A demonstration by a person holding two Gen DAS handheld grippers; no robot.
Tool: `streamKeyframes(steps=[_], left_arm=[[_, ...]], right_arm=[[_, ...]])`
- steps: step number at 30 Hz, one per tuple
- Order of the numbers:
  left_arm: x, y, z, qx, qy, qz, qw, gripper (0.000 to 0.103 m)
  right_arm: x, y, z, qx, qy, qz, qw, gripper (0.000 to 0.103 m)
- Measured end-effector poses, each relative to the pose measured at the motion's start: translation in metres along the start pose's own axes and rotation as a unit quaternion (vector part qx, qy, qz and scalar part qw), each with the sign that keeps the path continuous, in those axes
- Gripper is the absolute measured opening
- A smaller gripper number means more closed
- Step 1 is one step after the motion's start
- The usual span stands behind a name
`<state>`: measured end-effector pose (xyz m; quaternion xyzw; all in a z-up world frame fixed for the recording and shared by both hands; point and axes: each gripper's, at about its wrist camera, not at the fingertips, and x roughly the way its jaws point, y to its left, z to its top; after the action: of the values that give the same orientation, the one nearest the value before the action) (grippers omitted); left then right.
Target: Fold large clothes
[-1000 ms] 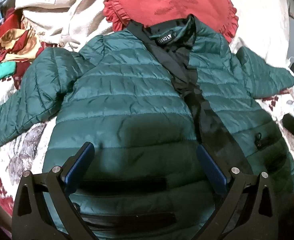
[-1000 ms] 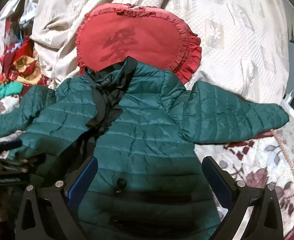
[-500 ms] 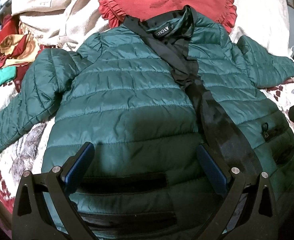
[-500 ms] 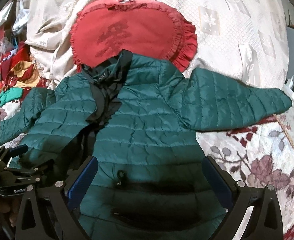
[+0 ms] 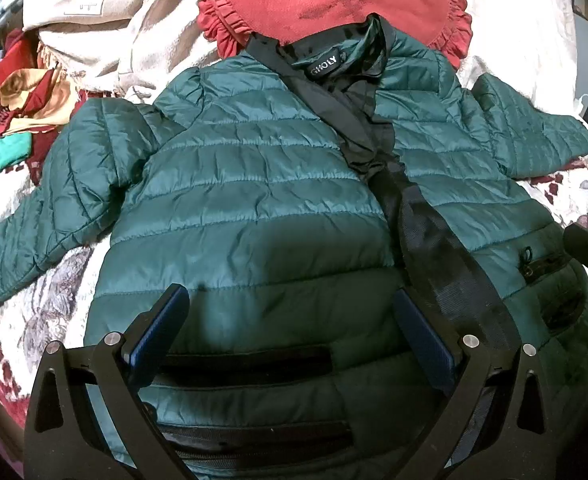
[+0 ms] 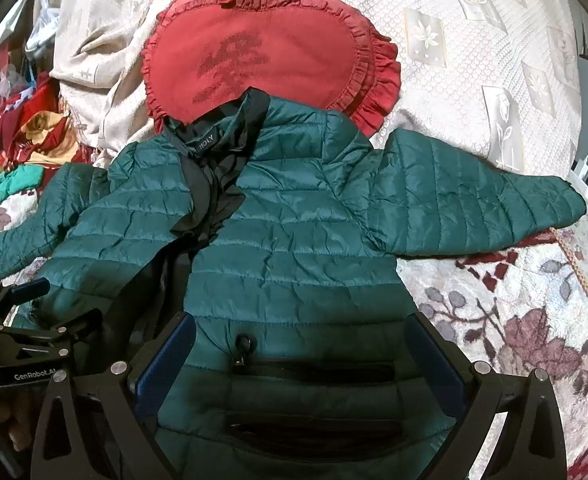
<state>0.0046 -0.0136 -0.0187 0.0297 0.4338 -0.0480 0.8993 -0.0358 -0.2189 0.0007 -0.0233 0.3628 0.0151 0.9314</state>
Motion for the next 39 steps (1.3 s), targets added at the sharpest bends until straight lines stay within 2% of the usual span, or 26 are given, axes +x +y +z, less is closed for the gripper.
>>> streamKeyframes(steps=[24,31,34,37,39], left_arm=[[0.001,-0.002,-0.001,0.002,0.000,-0.002,1.0000,0.103],[-0.004,-0.001,0.000,-0.004,-0.027,-0.010,0.9996,0.103],[-0.002,-0.001,0.000,0.001,-0.018,-0.018,0.9997,0.103],[-0.006,-0.001,0.000,0.010,-0.026,-0.005,0.9996,0.103],[-0.015,0.002,0.003,0.018,-0.048,0.016,0.9986,0.103]], right_arm=[[0.000,0.001,0.000,0.000,0.000,0.001,1.000,0.103],[-0.003,0.007,0.000,-0.007,-0.034,0.031,0.999,0.103],[-0.002,0.009,-0.003,-0.002,-0.043,0.058,0.997,0.103],[-0.001,0.012,-0.003,-0.003,-0.038,0.061,0.997,0.103],[0.000,0.014,-0.002,-0.013,-0.022,0.064,0.998,0.103]])
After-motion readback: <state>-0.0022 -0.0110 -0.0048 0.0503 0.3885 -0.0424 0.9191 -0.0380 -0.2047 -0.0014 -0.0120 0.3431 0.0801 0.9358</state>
